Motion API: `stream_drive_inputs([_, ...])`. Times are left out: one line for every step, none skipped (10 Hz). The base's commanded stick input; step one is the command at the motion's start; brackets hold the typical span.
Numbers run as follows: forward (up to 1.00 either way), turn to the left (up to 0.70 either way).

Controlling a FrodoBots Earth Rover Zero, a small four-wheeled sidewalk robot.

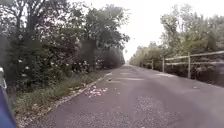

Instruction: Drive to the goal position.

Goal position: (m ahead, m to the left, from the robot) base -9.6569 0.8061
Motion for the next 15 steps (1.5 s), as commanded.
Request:
stream_drive_inputs([0.07,0.00])
stream_drive_inputs([0.09,0.00])
stream_drive_inputs([0.09,0.00])
stream_drive_inputs([0.09,0.00])
stream_drive_inputs([0.09,0.00])
stream_drive_inputs([0.09,0.00])
stream_drive_inputs([0.08,0.00])
stream_drive_inputs([0.09,0.00])
stream_drive_inputs([0.09,0.00])
stream_drive_inputs([0.09,0.00])
stream_drive_inputs([0.09,0.00])
stream_drive_inputs([0.09,0.00])
stream_drive_inputs([0.09,0.00])
stream_drive_inputs([0.09,0.00])
stream_drive_inputs([0.09,0.00])
